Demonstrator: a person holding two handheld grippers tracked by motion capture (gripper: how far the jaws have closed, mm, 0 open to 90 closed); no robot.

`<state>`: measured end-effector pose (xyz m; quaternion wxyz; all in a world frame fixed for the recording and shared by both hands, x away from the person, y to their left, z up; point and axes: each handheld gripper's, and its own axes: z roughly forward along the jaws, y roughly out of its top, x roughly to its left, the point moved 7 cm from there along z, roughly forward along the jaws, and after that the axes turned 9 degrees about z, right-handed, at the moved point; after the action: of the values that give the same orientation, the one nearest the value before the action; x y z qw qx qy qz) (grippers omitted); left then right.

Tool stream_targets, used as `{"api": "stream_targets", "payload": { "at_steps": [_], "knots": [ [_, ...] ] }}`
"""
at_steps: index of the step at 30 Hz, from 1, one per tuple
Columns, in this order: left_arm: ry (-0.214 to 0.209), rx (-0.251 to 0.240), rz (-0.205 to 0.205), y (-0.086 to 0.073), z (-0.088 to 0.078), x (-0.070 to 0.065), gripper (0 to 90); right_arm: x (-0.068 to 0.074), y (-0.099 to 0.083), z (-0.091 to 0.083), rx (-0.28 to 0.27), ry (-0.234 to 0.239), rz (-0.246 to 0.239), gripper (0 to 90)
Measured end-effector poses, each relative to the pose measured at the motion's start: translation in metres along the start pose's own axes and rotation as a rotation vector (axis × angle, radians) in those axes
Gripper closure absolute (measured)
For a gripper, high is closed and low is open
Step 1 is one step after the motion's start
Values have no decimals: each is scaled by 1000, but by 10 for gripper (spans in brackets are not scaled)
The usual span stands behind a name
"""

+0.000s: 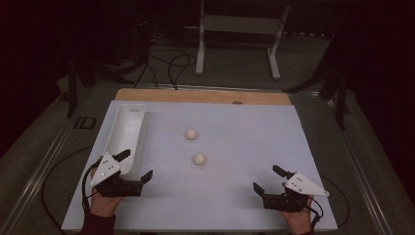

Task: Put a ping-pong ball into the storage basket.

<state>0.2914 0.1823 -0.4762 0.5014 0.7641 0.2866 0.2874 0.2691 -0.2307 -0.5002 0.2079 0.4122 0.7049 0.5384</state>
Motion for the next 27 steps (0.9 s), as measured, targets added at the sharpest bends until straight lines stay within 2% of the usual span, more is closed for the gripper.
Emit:
{"api": "stream_targets", "payload": {
  "at_steps": [14,21,27],
  "knots": [
    [-1,8,-7,0,1,-4,0,4,-1,2,16,-1,-18,78],
    [5,5,-27,4,1,-5,0,3,0,2,12,-7,-16,78],
    [-2,12,-23,10,4,-8,0,0,0,1,13,-13,-15,78]
  ]
}}
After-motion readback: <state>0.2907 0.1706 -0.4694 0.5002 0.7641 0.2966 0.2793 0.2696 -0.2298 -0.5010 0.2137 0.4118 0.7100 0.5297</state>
